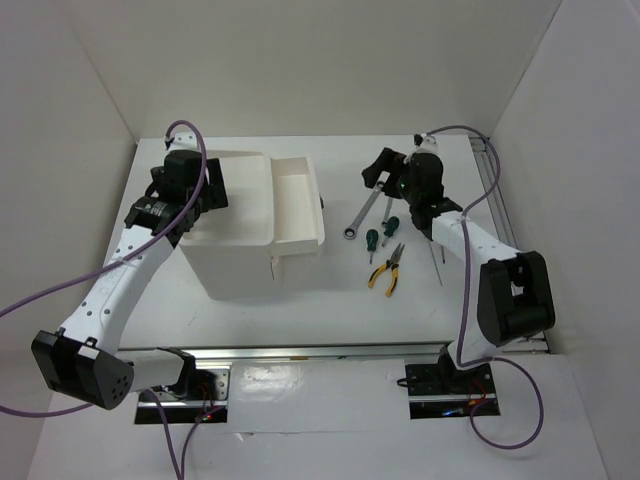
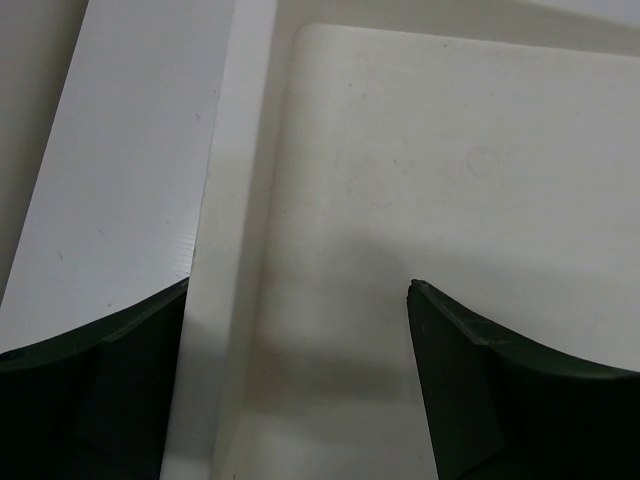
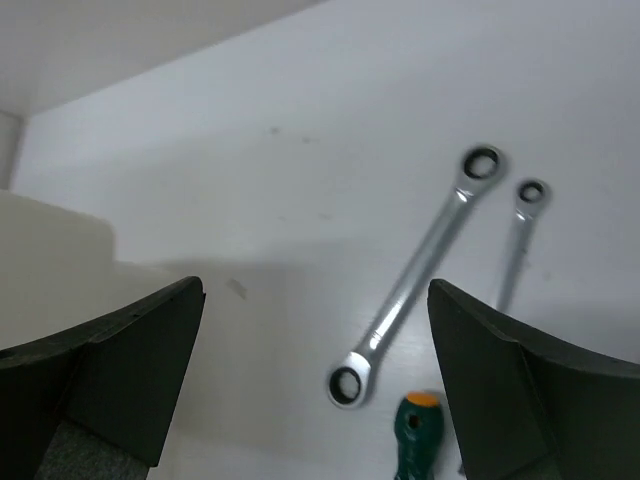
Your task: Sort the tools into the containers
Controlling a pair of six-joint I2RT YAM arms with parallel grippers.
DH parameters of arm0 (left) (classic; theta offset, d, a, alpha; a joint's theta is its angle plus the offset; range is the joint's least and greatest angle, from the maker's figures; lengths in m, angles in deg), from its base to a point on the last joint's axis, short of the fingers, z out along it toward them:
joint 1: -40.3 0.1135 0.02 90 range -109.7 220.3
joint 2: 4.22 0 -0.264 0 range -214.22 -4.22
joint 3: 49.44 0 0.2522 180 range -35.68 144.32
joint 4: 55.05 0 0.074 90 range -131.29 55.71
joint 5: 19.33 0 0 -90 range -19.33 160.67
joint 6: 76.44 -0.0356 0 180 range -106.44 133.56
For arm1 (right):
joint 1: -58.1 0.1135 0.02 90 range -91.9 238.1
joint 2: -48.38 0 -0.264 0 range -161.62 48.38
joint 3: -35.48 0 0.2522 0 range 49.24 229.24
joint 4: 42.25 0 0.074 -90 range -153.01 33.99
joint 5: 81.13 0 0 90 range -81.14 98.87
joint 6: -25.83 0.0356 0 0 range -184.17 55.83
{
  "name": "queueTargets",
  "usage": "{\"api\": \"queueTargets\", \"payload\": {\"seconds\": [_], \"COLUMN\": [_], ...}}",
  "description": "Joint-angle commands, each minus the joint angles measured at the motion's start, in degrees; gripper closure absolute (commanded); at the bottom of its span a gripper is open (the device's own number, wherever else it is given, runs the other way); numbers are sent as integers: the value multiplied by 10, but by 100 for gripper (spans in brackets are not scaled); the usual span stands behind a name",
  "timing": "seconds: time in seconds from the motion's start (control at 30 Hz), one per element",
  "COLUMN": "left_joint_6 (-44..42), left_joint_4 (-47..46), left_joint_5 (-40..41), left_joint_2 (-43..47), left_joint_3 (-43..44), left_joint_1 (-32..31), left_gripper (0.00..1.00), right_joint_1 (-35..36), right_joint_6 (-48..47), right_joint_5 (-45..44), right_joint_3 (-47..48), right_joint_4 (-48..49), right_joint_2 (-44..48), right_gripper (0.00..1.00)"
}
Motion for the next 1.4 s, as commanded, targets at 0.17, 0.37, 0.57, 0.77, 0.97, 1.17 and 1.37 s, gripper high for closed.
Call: {"api": "queueTargets", "payload": {"seconds": [0.17,0.37,0.57,0.77,0.97,1.17,1.37], "left_joint_6": [9,9,9,9,9,9,9], "left_joint_4": [25,25,25,25,25,25,25], "left_joint_5": [-61,-61,-66,-66,-72,-72,-77], "left_joint_2": [-30,-30,-35,-41,-41,-41,-41], "left_joint_3": [-11,-11,-11,-16,-16,-16,-16], "left_joint_1": [-16,-16,-16,-16,-16,-16,-16], "left_gripper": [6,6,6,6,6,6,6], "right_joint_1": [38,22,15,4,4,-7,-7], "right_joint_6": [-40,-40,-35,-17,-12,-12,-12], "right_joint_5": [-226,-227,-218,-219,-219,-219,-214], "right_joint_3": [40,77,109,87,80,75,69], "right_joint_4": [-282,-295,-308,-289,-289,-289,-289], "right_joint_2": [-20,-65,-136,-158,-164,-182,-178], "right_gripper": [9,15,17,25,34,34,57]}}
